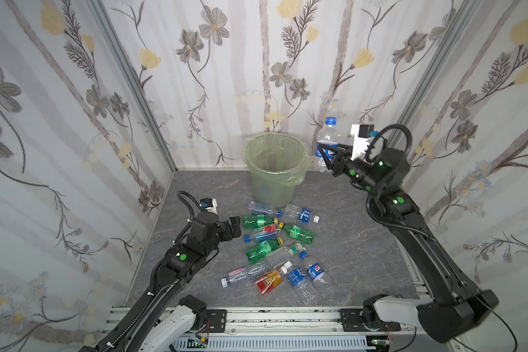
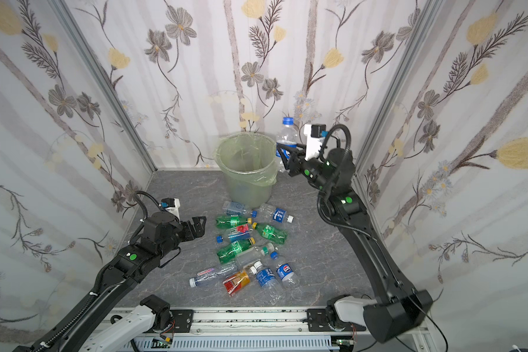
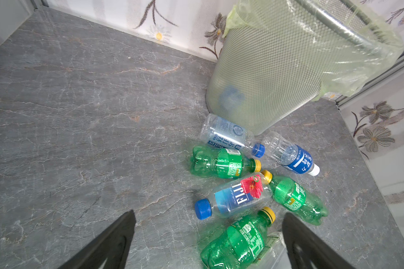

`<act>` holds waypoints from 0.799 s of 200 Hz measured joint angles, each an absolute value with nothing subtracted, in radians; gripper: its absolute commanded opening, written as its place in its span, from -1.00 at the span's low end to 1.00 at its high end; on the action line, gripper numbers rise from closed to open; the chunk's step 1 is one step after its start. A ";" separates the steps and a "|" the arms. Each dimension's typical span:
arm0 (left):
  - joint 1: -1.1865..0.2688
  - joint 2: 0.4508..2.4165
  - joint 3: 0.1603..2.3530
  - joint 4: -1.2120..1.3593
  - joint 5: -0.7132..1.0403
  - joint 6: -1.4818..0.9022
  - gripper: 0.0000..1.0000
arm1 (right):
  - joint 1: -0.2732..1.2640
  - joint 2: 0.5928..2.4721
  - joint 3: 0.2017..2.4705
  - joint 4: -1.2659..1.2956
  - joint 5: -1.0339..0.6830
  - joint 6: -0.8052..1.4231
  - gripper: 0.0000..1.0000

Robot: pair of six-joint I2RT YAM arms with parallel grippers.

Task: Throw the plastic bottles in the bin
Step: 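Lift the blue-capped bottle with the right gripper and release it over the wastebasket, then lower the right gripper onto a clear blue-labelled bottle and grasp it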

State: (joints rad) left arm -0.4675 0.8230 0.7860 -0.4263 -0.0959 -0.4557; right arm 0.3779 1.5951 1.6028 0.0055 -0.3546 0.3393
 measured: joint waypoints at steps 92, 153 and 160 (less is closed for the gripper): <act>-0.467 0.838 0.803 -0.416 -0.021 -0.476 1.00 | 0.426 1.838 1.885 -0.486 -0.255 0.291 0.80; -0.467 0.833 0.778 -0.416 0.009 -0.464 1.00 | 0.416 1.503 1.358 -0.424 -0.207 0.222 0.81; -0.467 0.833 0.775 -0.416 0.027 -0.452 1.00 | 0.415 1.475 1.306 -0.414 -0.207 0.218 0.81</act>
State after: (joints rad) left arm -0.4675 0.8326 0.7753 -0.4164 0.0269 -0.4519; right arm 0.4152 1.4750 1.3060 -0.4141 -0.2066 0.2184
